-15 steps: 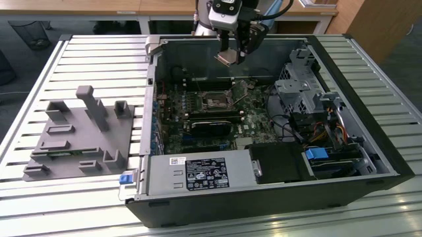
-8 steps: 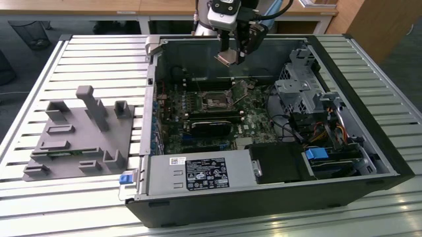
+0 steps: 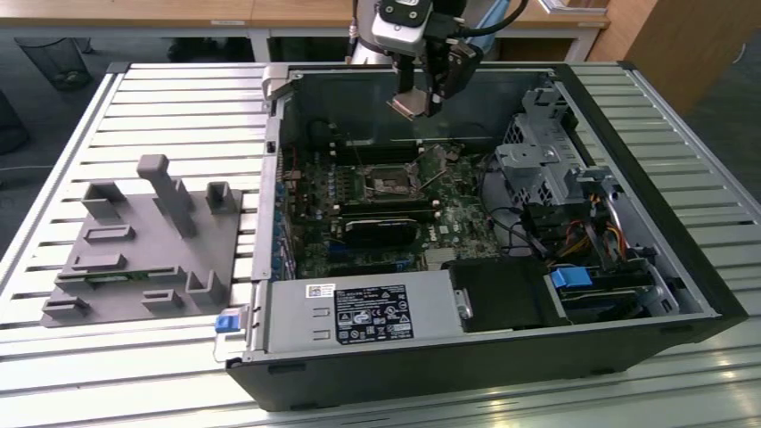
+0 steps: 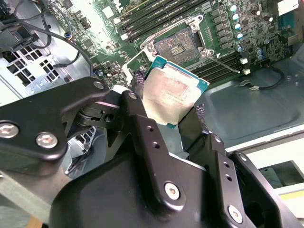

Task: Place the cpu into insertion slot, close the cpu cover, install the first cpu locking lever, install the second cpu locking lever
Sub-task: 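Place the cpu into insertion slot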

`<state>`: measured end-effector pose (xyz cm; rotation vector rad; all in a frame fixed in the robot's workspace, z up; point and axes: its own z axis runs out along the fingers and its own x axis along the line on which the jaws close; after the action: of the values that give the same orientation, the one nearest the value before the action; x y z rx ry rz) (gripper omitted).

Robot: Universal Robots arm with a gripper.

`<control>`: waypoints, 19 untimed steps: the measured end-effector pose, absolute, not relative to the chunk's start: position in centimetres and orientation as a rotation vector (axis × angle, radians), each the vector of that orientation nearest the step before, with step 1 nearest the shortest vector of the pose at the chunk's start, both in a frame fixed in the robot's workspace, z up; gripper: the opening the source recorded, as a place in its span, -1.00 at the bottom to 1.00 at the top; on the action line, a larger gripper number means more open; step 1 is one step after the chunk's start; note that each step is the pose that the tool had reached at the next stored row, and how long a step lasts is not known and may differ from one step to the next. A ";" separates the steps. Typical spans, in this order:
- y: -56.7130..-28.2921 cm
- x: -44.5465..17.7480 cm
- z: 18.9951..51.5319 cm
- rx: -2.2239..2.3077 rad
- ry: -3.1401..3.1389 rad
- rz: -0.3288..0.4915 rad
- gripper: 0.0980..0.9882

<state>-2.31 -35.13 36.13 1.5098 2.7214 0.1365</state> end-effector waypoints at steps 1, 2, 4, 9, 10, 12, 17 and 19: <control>-35.1 -2.3 36.1 1.514 2.719 0.136 0.00; -35.1 -2.3 36.1 1.518 2.717 0.136 0.00; -35.1 -2.3 36.1 1.526 2.712 0.136 0.00; -35.1 -2.3 36.1 1.547 2.699 0.136 0.00; -35.1 -2.3 36.1 1.551 2.696 0.136 0.00; -35.1 -2.3 36.1 1.559 2.692 0.136 0.00; -35.1 -2.3 36.1 1.579 2.679 0.135 0.00; -35.1 -2.3 36.1 1.587 2.674 0.135 0.00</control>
<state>-2.31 -35.13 36.09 1.5874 2.6740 0.1350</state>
